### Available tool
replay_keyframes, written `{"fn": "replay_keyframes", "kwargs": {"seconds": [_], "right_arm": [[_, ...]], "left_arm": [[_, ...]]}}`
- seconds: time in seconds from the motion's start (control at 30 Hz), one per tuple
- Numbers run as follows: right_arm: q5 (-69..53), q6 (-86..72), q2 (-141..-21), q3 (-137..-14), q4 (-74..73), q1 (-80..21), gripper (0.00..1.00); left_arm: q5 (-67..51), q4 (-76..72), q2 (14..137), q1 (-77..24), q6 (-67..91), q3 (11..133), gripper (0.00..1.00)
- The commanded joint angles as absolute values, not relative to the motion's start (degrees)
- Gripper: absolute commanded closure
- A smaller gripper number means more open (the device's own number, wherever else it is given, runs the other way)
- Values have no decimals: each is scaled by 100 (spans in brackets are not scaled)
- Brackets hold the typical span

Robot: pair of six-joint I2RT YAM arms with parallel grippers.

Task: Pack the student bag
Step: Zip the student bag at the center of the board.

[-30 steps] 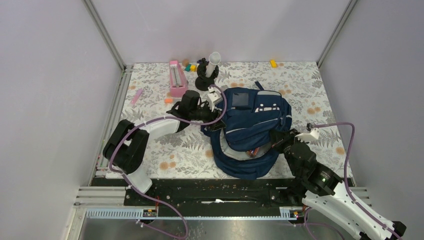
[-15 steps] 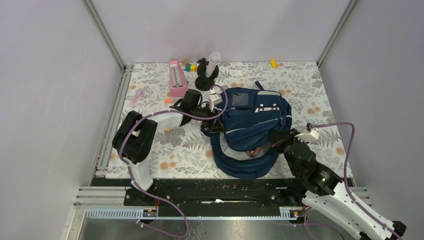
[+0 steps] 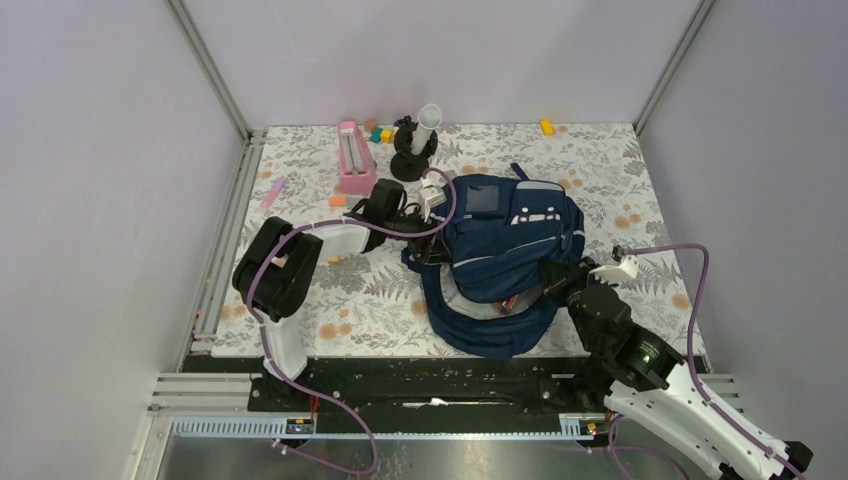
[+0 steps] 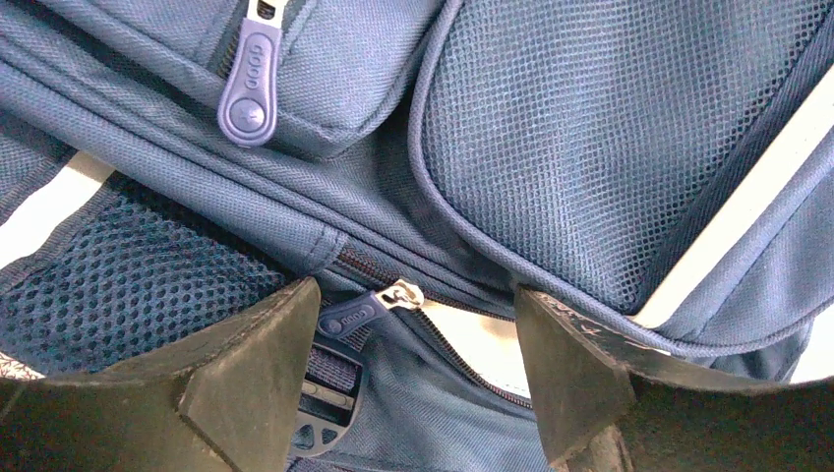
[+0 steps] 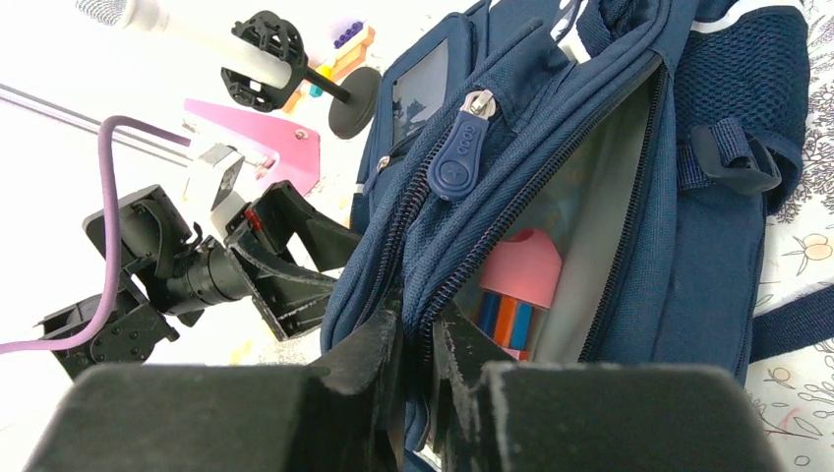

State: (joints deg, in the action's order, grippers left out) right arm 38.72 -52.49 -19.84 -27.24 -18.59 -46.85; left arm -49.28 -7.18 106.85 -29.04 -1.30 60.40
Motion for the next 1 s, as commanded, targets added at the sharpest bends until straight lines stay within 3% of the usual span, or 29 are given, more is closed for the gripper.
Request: {"fn": "replay_keyframes", "kwargs": {"seconds": [0.0,0.1,0.13,0.33,0.53,0.73,0.8,0.9,0.97], "right_arm": [[4287,-5000,-2003,-2820,-1506,-4641,83],[4252,-5053,-1882,-2791,-2088,-4639,40],[4231,-5065,-1822,-2783,-2320,-4640,31],[4157,-5271,-1490,-3145,-4118,-4640,1],[4346,-5956,-954,-3637,-6034,-4641,0],[3825,-6127,-703,-3118,-5708,-4641,0],[3467,-6234,-786,-2748,-5158,-4641,1],[3115,-6359,-810,-2117,-4146,-4641,9],[2955,-6424,-823,-1689,-3561,-4641,27]], "left_arm": [[-4837,-1888,10622,-2918,619,6008,26],[-4269,-2157,10325,-2918,1070,5734,25],[-4106,-2161,10230,-2918,1172,5672,24],[-3376,-1393,9941,-2927,1352,5753,22],[-2423,-1072,9635,-2927,1419,5599,21],[-2646,-1380,9772,-2950,2186,5895,18],[-2673,-1419,9935,-2986,2372,6062,12],[-2618,-1277,10212,-3091,2379,6341,9],[-2586,-1199,10340,-3140,2349,6416,9]]}}
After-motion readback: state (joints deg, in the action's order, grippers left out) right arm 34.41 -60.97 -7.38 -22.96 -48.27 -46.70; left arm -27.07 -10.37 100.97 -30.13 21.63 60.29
